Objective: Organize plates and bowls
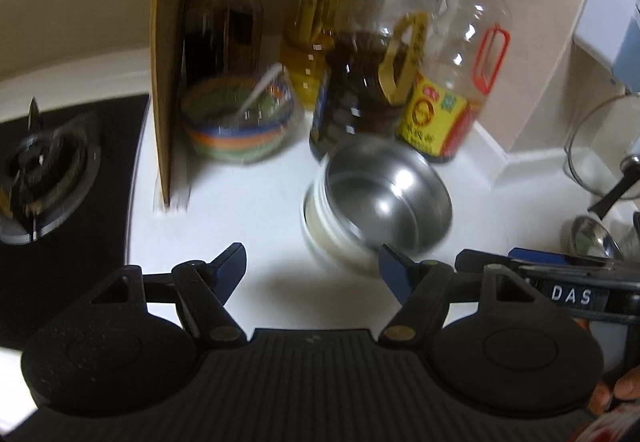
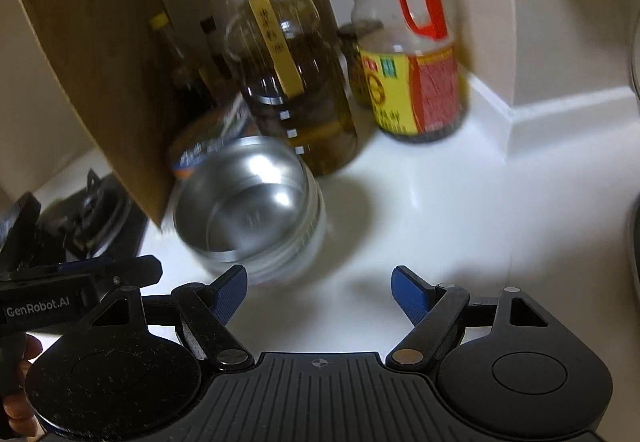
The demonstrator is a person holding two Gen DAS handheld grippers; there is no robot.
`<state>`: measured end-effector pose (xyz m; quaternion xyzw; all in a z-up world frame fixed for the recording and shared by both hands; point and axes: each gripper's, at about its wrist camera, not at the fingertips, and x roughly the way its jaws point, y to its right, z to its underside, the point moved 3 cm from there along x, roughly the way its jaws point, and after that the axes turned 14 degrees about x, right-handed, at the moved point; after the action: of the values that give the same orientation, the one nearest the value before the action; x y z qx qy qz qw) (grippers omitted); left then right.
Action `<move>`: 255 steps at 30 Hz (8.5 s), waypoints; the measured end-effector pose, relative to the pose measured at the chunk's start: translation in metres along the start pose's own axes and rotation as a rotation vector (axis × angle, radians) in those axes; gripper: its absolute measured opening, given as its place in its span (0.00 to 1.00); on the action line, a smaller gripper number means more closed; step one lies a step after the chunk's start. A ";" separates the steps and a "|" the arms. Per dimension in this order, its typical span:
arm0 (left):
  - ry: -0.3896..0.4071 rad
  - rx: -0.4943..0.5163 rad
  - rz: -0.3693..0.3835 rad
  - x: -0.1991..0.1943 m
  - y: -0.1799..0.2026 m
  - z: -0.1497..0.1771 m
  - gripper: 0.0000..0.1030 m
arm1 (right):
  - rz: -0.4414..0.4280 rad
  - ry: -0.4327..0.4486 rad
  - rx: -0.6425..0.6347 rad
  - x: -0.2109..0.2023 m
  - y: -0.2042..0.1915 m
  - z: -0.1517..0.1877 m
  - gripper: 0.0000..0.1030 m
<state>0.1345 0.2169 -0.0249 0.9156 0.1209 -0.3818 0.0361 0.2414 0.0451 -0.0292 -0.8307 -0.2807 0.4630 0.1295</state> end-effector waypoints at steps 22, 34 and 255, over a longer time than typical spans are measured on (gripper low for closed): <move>-0.106 0.091 0.086 0.091 -0.005 -0.038 0.24 | 0.070 -0.033 0.030 0.077 -0.020 -0.029 0.37; -0.102 0.128 0.090 0.096 0.004 -0.035 0.22 | 0.126 -0.022 0.011 0.081 -0.014 -0.032 0.17; -0.078 0.426 0.231 0.095 0.240 -0.055 0.20 | 0.331 0.071 0.236 -0.049 0.179 -0.048 0.13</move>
<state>0.2963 0.0117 -0.0595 0.8949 -0.0693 -0.4270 -0.1096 0.3232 -0.1267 -0.0543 -0.8603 -0.0794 0.4782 0.1577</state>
